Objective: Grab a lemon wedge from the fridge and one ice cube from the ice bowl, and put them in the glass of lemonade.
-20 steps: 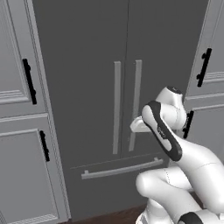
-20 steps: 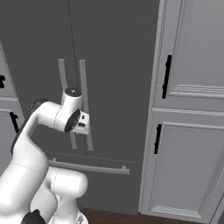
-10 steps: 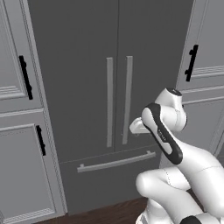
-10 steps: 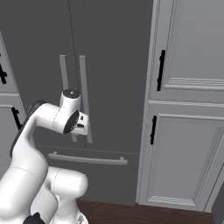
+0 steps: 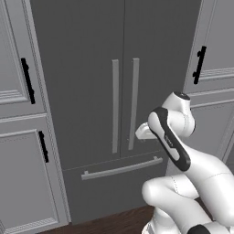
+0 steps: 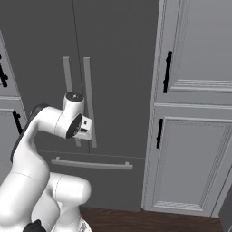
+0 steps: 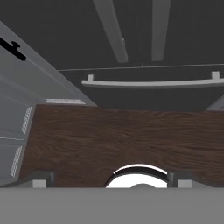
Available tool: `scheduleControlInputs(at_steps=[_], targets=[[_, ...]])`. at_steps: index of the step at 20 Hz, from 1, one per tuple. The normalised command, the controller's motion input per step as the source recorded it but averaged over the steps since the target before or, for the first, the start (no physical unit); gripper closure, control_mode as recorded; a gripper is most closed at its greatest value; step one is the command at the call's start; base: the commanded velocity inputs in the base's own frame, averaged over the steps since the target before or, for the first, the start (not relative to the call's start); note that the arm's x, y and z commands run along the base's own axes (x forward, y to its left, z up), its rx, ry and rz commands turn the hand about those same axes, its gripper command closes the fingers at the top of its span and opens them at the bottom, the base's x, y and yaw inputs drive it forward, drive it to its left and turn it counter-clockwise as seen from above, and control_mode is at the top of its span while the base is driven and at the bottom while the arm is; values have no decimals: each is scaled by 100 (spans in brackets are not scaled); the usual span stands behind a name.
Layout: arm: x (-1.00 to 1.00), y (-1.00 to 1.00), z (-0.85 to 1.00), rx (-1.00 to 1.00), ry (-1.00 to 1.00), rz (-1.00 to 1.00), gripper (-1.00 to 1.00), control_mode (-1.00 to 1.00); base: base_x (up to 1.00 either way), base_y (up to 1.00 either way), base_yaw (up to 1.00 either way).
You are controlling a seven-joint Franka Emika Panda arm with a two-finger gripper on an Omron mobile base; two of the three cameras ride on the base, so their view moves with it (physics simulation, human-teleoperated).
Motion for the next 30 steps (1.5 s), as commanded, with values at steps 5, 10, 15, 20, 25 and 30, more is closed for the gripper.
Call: scheduleControlInputs(at_steps=[5, 10, 15, 20, 25, 30], targets=[[0, 0, 0, 0, 0, 0, -100, -100, 0, 0, 0], [-20, 3, -3, 0, -6, 2, -100, -100, 0, 0, 0], [-36, 12, 56, 1, -43, -6, -100, -100, 0, 0, 0], [-6, 7, 97, 0, -44, -10, -100, -100, 0, 0, 0], [5, 6, 88, 0, -29, -18, -100, -100, 0, 0, 0], [15, -14, 13, 1, -15, -11, -100, -100, 0, 0, 0]])
